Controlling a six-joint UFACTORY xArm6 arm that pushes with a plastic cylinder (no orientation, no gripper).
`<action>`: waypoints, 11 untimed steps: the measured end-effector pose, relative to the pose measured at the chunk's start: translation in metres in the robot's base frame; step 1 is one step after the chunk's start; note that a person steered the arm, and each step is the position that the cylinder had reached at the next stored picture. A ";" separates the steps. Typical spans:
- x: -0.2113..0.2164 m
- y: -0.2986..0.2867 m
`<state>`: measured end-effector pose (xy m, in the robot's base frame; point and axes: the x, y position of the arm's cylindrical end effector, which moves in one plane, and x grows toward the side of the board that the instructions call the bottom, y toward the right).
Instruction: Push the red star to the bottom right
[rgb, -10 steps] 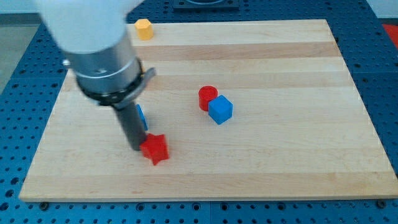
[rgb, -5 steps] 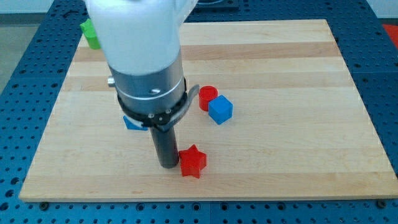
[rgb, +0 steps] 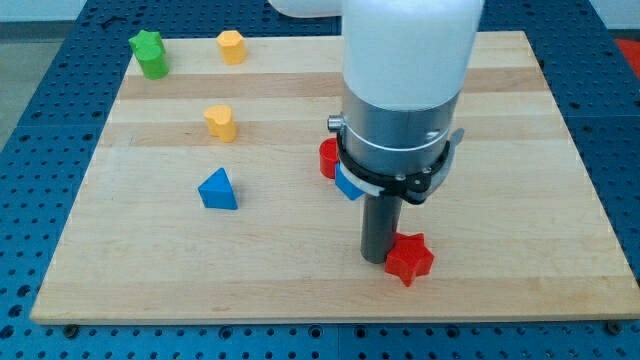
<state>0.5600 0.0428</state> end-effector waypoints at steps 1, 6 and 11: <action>0.000 -0.029; 0.011 0.041; -0.016 0.106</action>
<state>0.5440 0.1491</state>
